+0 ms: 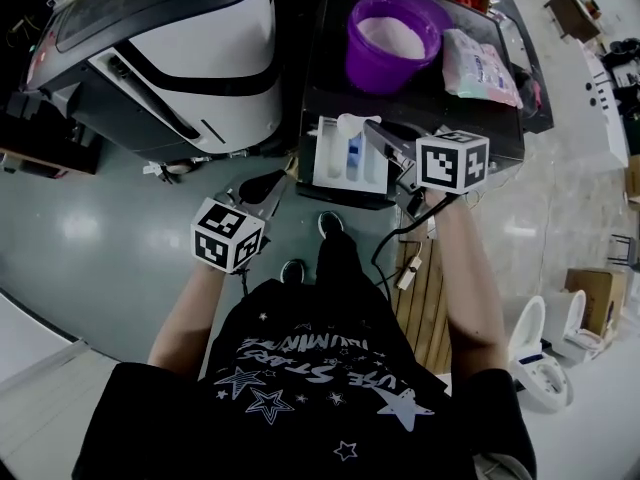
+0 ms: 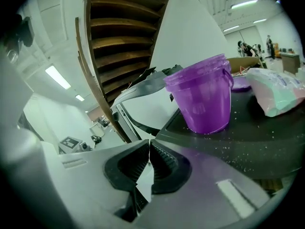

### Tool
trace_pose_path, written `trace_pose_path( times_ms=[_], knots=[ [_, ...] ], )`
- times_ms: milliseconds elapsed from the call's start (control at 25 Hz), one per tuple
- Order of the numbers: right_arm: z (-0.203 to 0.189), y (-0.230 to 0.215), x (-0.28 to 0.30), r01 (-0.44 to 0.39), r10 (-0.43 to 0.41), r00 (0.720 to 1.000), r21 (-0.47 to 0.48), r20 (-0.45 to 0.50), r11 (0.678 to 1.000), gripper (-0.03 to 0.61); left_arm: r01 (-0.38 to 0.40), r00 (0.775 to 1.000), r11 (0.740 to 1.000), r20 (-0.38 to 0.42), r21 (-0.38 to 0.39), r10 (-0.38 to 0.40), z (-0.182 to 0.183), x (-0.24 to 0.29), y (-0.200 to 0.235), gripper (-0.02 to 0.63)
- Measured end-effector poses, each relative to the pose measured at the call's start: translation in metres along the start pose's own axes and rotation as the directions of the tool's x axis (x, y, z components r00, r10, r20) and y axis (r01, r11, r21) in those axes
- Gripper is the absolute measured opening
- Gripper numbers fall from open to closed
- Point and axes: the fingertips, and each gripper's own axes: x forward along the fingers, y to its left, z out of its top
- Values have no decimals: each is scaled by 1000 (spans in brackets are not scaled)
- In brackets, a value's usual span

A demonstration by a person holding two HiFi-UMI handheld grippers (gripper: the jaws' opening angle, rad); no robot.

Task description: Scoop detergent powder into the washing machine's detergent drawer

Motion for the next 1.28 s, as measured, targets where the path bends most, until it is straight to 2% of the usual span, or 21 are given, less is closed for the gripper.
trace_pose_path(
  times_ms=[160,360,680,800,960,1280],
  knots=[
    [-14,-2,10,41,-41,999,-84,7,996,35,-8,1000,1000,-9,-7,8,-6,-4,2,6],
    [-29,0,20,85,-83,996,-208,17,974,35,-10,1000,1000,-21,-21,10,-16,-6,2,6],
    [-52,1,33,176,-192,981,-422,6,889,35,-8,999,999,-33,-34,7,-27,-11,1,6],
    [-59,2,34,199,-224,974,-508,11,838,35,-8,999,999,-35,-39,7,-29,-14,2,6],
    [-64,10,36,210,-253,967,-631,22,747,35,-8,999,999,-40,-41,6,-34,-17,2,6],
    [-77,21,40,212,-320,947,-824,39,526,34,-1,999,999,-44,-36,0,-40,-21,-1,6]
  ],
)
